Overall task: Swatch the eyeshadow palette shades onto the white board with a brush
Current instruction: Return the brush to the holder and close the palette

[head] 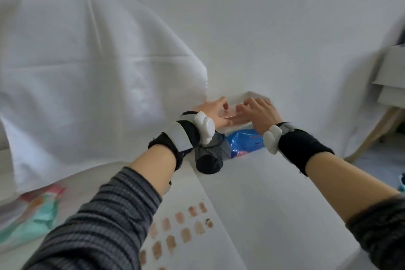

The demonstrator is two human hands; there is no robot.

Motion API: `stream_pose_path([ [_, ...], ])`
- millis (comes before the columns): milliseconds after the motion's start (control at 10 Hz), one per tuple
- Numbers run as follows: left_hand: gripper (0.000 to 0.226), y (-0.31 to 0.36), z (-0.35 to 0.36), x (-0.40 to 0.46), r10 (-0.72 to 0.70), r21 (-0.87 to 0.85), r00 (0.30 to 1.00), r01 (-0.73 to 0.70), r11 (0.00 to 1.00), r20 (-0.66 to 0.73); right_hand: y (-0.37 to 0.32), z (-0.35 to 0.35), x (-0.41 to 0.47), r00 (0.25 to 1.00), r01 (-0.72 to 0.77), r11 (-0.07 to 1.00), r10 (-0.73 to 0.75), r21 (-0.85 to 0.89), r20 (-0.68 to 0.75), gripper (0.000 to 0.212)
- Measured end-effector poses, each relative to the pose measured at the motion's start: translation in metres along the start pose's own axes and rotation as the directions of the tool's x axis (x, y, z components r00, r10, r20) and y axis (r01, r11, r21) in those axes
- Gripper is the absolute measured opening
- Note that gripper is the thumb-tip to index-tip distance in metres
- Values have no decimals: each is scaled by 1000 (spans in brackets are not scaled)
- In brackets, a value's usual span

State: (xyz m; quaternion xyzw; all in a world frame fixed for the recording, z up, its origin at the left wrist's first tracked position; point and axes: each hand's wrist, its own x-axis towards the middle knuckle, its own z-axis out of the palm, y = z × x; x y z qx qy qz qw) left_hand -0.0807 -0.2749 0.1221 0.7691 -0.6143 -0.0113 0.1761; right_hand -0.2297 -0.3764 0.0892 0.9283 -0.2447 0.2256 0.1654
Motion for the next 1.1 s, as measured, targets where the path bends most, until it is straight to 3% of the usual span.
stream_pose_path([
  [200,44,2,2,12,-53,-70,998,56,996,33,9,-5,28,994,-59,997,55,40,91,37],
  [300,49,1,9,19,-58,7,998,58,998,5,10,-8,36,985,-57,998,59,-12,165,38],
  [500,41,-2,19,34,2,380,997,28,925,-80,9,-1,50,967,-65,994,84,-89,239,28],
  [600,38,-1,23,36,24,410,992,29,912,-126,10,3,49,968,-100,991,119,-93,223,25],
  [800,32,5,21,41,23,358,992,24,933,-125,15,8,44,959,-210,977,198,37,200,26],
  [900,32,9,20,41,-16,252,996,39,967,-93,14,10,38,952,-269,960,253,79,172,30],
  [1100,32,-5,25,26,21,64,996,-15,998,-90,5,20,42,915,-326,945,319,-13,248,44],
])
